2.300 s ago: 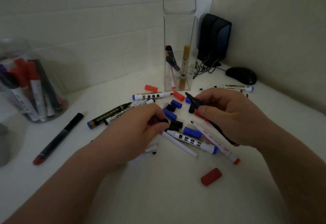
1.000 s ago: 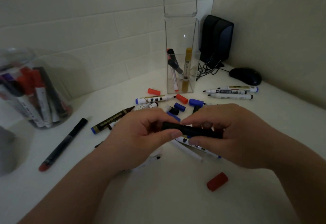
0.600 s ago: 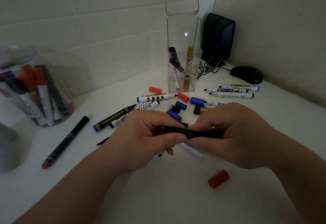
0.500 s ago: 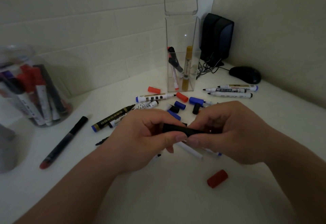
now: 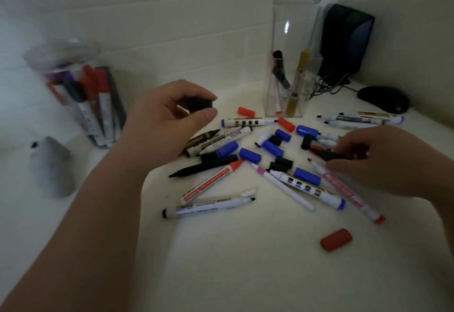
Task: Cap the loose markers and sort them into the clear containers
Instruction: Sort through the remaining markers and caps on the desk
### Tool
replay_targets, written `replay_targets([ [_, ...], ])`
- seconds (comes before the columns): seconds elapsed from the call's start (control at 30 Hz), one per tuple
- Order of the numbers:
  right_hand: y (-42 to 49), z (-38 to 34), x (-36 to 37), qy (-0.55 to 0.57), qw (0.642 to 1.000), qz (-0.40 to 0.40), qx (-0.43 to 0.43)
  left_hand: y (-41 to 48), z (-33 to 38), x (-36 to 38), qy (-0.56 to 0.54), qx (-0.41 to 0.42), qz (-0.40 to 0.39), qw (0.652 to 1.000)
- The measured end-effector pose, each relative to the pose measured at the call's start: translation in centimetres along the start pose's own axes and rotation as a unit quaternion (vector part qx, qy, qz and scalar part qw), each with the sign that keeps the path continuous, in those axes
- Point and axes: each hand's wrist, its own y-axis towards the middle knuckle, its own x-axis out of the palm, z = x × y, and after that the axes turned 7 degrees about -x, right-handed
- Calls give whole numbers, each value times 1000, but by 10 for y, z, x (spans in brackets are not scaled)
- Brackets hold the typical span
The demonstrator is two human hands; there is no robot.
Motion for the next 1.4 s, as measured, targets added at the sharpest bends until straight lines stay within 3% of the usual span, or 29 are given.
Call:
replay_targets([
  [0.13, 10, -3, 9, -36, 998, -23, 43, 1, -2, -18, 145, -32, -124, 981],
  [0.23, 12, -2, 13, -46, 997, -25, 59, 0, -2, -18, 119, -77, -179, 974],
  [0.4, 12, -11, 17, -79, 994, 39, 65, 1, -4, -6, 129, -60, -153, 978],
  [0.5, -11, -59, 19, -36, 986, 122, -108, 1, -5, -3, 103, -48, -109, 988],
  [0.53, -20, -83, 20, -26, 978, 96, -182, 1, -5, -3, 83, -44, -95, 991],
  [0.6, -27, -126, 26, -42, 960, -45, -274, 3, -7, -5, 43, -33, -68, 996],
  [0.63, -25, -141, 33, -52, 949, -100, -294, 4, -10, -7, 30, -28, -53, 998],
  [0.7, -18, -161, 50, -109, 932, -130, -320, 6, -15, -10, 13, -20, -32, 999],
  [0.87, -3, -185, 82, -189, 912, -96, -351, 4, -16, -6, -7, -30, -37, 999],
  [0.93, -7, -182, 74, -147, 921, -105, -346, 4, -13, -1, -114, -70, -51, 990],
  [1.0, -16, -166, 46, -76, 931, -137, -330, 4, -10, 5, -277, -124, -73, 950],
  [1.07, -24, -142, 12, 14, 953, -80, -293, 2, -7, 16, -417, -165, -103, 888],
  [1.1, -26, -130, -4, 111, 961, -23, -253, 1, -5, 23, -460, -181, -116, 862],
  [1.13, -27, -119, -17, 250, 947, 37, -198, -1, -3, 30, -485, -194, -128, 843],
  [1.2, -24, -91, -27, 510, 843, 118, -122, -5, 4, 43, -519, -215, -148, 814],
  [1.27, -20, -72, -18, 591, 775, 201, -100, -11, 9, 55, -549, -232, -160, 787],
  [1.3, -22, -67, -11, 594, 769, 224, -80, -13, 11, 59, -556, -238, -164, 779],
  [1.4, -28, -67, 2, 548, 796, 251, -49, -17, 15, 69, -548, -253, -186, 776],
])
